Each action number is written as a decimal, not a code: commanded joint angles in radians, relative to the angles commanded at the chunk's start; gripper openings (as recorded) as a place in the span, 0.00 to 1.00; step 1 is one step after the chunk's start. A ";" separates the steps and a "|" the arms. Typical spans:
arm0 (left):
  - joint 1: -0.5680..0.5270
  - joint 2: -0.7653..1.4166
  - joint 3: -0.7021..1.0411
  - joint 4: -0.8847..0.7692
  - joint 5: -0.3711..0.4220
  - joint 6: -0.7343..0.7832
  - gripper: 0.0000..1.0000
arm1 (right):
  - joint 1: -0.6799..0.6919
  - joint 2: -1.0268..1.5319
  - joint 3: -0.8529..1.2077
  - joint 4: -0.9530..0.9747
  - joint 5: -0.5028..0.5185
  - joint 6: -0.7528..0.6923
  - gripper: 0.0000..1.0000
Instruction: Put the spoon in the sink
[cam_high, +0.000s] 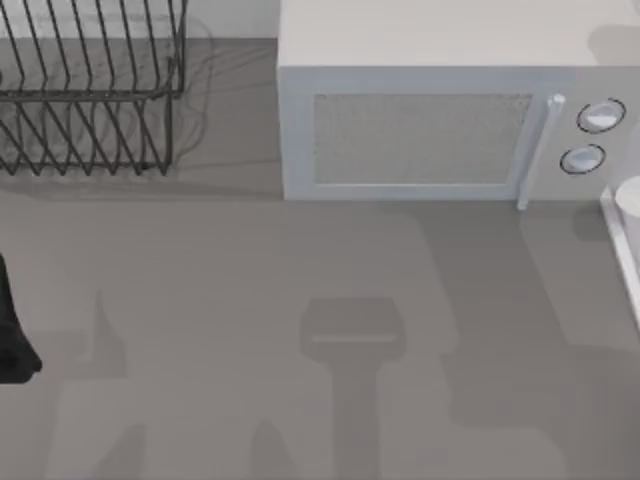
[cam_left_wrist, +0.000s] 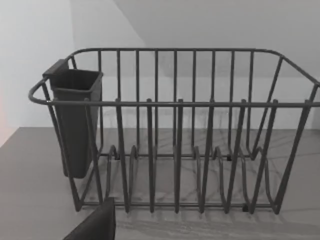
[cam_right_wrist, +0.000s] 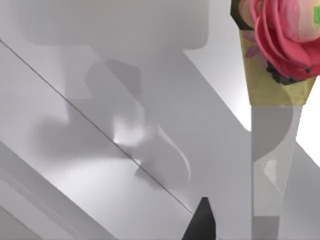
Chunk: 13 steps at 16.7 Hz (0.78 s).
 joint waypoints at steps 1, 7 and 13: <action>0.000 0.000 0.000 0.000 0.000 0.000 1.00 | 0.000 0.006 0.009 -0.003 0.000 0.000 0.00; 0.000 0.000 0.000 0.000 0.000 0.000 1.00 | 0.000 0.006 0.009 -0.003 0.000 0.000 0.15; 0.000 0.000 0.000 0.000 0.000 0.000 1.00 | 0.000 0.006 0.009 -0.003 0.000 0.000 0.60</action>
